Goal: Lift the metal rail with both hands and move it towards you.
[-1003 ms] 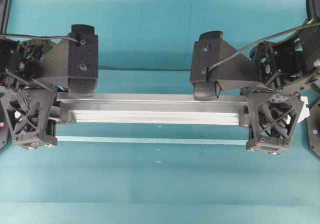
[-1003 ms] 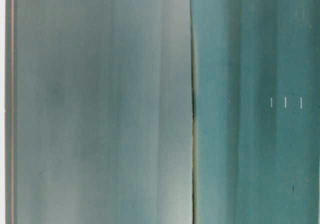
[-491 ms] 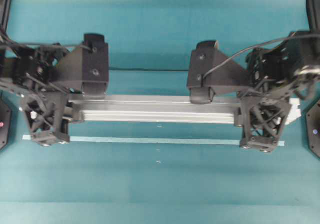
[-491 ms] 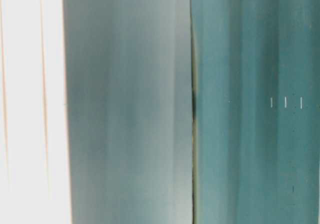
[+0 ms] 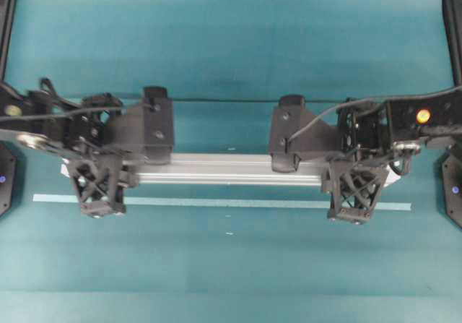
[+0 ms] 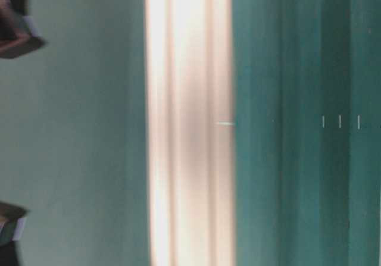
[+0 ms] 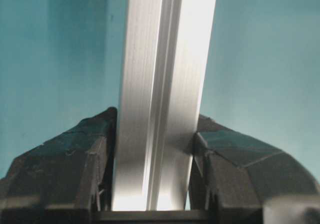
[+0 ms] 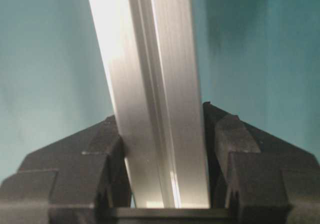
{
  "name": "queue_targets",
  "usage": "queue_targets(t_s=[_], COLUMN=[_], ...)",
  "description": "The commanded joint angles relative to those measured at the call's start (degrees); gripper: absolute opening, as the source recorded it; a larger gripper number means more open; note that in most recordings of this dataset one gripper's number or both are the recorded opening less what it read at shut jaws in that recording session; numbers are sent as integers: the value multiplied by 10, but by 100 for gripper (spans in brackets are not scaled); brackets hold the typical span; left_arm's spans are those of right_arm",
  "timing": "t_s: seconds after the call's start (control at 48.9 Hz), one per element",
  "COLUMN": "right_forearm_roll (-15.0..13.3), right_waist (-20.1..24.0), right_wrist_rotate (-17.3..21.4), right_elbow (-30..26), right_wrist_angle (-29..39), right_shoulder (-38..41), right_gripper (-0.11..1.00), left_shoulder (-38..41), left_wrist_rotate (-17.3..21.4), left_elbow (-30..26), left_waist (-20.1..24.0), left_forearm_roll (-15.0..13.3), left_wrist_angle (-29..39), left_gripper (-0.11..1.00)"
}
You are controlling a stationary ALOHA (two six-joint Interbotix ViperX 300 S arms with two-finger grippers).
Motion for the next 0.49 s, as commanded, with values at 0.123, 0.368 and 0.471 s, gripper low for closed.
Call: queue_targets(t_s=[0.123, 0.368, 0.471], right_forearm_roll=[-4, -5, -5], right_waist=[2, 3, 3], right_wrist_rotate=[17, 17, 17], right_elbow=[43, 62, 68], right_wrist_angle=[-73, -135, -155], right_shoulder=[22, 56, 67], right_gripper=[37, 37, 37], left_shoulder=[34, 81, 98], left_wrist_rotate=[-26, -28, -30], left_elbow=[18, 40, 54], left_waist=[18, 16, 17], left_forearm_roll=[-4, -4, -4], left_wrist_angle=[-61, -114, -132], left_gripper=[29, 29, 29])
